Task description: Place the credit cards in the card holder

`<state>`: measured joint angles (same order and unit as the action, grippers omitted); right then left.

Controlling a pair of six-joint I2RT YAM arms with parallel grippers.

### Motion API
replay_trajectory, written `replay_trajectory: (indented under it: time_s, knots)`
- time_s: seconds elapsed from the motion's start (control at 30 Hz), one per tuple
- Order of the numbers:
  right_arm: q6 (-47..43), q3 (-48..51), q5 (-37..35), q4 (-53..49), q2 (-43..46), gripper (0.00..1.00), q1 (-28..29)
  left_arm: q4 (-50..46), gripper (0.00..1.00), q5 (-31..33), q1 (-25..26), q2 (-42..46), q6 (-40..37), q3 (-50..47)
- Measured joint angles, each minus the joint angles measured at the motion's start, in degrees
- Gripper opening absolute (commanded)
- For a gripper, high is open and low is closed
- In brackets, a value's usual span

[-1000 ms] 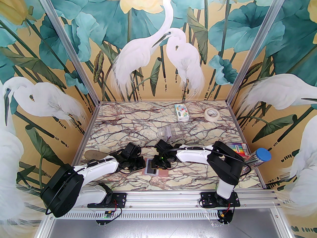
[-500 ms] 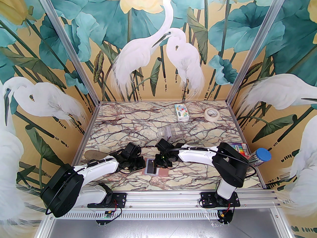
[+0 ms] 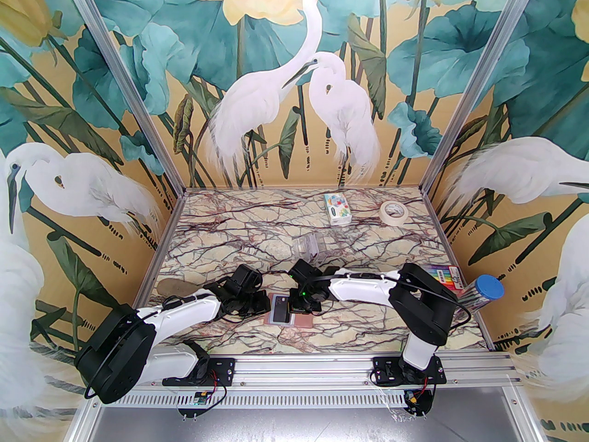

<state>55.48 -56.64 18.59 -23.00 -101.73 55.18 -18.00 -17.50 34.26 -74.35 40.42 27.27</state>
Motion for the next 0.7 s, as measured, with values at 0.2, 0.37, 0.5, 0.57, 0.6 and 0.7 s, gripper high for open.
replay_trajectory:
  time_s: [0.2, 0.37, 0.5, 0.57, 0.6, 0.7]
  knots:
    - [0.0, -0.66, -0.02, -0.55, -1.38, 0.08, 0.17, 0.72, 0.09, -0.24, 0.22, -0.28, 0.0, 0.0]
    - [0.0, -1.27, -0.02, -0.85, -1.79, 0.08, 0.48, 0.72, 0.09, -0.24, 0.22, -0.28, 0.0, 0.0]
    - [0.02, -1.55, -0.04, -1.07, -1.9, 0.08, 0.61, 0.74, 0.09, -0.24, 0.22, -0.28, 0.0, 0.0]
    - [0.02, -1.6, -0.07, -1.07, -1.92, 0.08, 0.63, 0.74, 0.09, -0.24, 0.22, -0.31, 0.0, 0.0]
    - [0.02, -1.6, -0.04, -1.07, -1.95, 0.08, 0.63, 0.76, 0.09, -0.24, 0.22, -0.31, 0.0, 0.0]
    - [0.02, -1.6, -0.02, -1.03, -2.01, 0.08, 0.63, 0.76, 0.09, -0.24, 0.22, -0.31, 0.0, 0.0]
